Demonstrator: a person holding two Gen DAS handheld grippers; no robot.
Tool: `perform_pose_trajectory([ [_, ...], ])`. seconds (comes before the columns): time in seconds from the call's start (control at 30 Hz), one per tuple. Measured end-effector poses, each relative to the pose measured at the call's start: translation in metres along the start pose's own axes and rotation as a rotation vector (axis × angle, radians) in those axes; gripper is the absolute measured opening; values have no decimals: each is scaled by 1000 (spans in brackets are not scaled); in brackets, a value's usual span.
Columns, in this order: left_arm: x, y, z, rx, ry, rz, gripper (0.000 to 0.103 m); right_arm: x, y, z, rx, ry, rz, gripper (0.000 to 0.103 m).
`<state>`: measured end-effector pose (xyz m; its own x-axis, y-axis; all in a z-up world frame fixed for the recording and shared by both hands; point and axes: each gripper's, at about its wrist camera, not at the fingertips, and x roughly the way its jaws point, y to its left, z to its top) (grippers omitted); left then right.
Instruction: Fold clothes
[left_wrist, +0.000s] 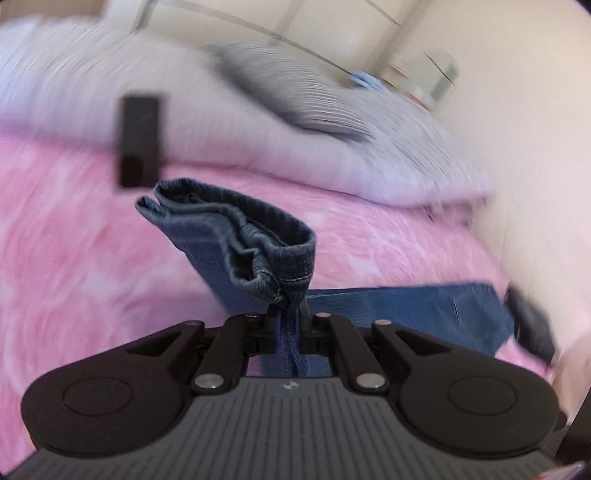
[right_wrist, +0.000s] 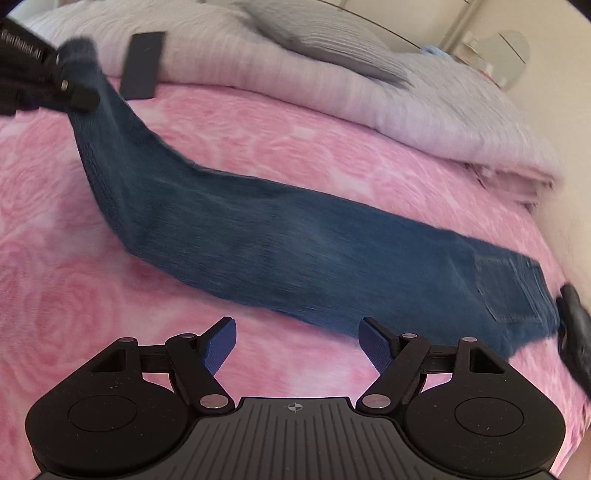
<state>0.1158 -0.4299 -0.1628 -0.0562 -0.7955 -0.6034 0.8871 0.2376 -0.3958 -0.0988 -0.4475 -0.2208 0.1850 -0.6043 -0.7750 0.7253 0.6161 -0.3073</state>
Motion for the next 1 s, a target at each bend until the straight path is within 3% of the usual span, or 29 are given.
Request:
perform_pose_trajectory([
  [0.17, 26, -112, 5, 249, 0, 10, 2, -2, -78, -19, 90, -31, -1, 76],
  [0.3, 69, -212, -5, 362, 12, -12, 2, 9, -151, -40, 94, -47, 20, 77],
  [0.4, 134, -287, -30, 481, 63, -4, 2, 15, -215, -63, 85, -55, -2, 76],
  [0.5, 221, -340, -78, 615, 174, 36, 6, 23, -280, -93, 134, -40, -25, 76],
  [0.57, 269, -355, -113, 656, 329, 63, 11, 32, -317, -113, 164, -9, -54, 77],
  [0.6, 276, -356, -123, 662, 361, 71, 12, 35, -333, -122, 181, 6, -67, 77],
  [0.73, 251, -348, -122, 617, 338, 67, 16, 45, -381, -142, 262, 24, -46, 77],
  [0.87, 212, -329, -96, 562, 326, 88, 16, 58, -389, -121, 338, -13, 166, 76],
  [1.0, 185, -291, -71, 485, 303, 181, 30, 72, -382, -78, 434, -53, 410, 76],
])
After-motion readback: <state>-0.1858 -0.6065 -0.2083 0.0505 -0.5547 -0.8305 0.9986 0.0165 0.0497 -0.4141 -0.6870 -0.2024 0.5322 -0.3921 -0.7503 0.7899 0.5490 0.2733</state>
